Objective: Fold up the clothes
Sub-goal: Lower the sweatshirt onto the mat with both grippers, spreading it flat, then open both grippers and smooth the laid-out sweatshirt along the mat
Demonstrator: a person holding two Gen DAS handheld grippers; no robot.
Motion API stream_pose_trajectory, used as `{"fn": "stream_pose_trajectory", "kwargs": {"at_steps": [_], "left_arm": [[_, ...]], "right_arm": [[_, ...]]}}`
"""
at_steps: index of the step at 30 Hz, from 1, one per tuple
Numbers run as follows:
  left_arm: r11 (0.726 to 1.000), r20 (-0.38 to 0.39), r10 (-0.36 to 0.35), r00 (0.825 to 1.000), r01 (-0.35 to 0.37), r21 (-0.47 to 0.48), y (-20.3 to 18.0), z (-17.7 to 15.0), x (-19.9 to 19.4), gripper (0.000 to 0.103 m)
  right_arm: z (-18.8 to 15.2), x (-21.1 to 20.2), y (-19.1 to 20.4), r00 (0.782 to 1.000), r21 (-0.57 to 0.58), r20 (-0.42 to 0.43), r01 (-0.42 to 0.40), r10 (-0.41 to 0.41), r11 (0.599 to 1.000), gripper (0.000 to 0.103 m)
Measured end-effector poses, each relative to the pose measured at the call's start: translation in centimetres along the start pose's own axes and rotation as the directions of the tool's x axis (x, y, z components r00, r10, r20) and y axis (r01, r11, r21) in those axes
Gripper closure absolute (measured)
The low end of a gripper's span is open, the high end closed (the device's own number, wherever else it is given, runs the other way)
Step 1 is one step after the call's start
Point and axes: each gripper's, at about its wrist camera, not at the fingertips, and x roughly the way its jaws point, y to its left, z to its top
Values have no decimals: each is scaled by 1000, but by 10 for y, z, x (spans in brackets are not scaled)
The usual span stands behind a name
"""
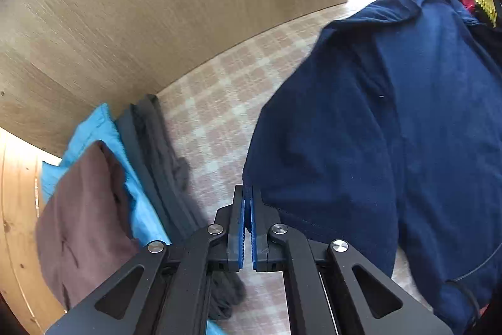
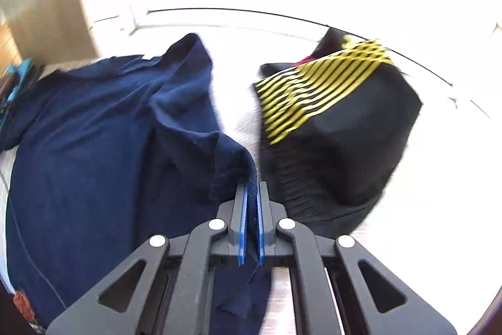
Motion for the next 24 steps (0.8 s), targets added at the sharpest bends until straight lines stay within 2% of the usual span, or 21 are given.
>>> {"fn": "stream_pose_trajectory", "kwargs": {"at_steps": [2, 4, 7, 9, 12, 16, 20, 22, 24], "left_arm": [[999, -3, 30, 1000, -30, -15, 9, 9, 7, 101], [997, -6, 66, 998, -67, -30, 17, 18, 15, 101], [994, -42, 86, 995, -89, -69, 27, 30, 38, 96], [991, -63, 101, 993, -106, -81, 29, 31, 46, 84], [989, -44, 105, 994, -108, -98, 32, 24, 35, 83], [988, 20, 85, 996, -82, -128, 40, -8, -14, 83], [990, 96, -39, 995, 52, -129, 27, -69, -75, 82], [994, 108, -72, 992, 80, -76, 2, -106, -104, 77], [989, 108, -143, 984, 146, -17, -28, -142, -121, 73]], "right_arm": [[17, -7, -33, 996, 65, 31, 86, -88, 994, 98], [33, -9, -61, 978, 106, 48, 199, -205, 974, 98], [45, 5, -88, 953, 141, 9, 299, -303, 944, 98], [45, 12, -102, 958, 164, -24, 285, -285, 944, 91], [37, 4, -115, 966, 221, -25, 257, -258, 941, 80], [13, -42, -117, 980, 286, 49, 172, -194, 943, 78], [-36, -92, -90, 989, 267, 86, 92, -119, 959, 78], [-75, -114, -72, 993, 264, 90, 55, -81, 963, 78], [-116, -128, -54, 996, 259, 70, 27, -47, 965, 78]]}}
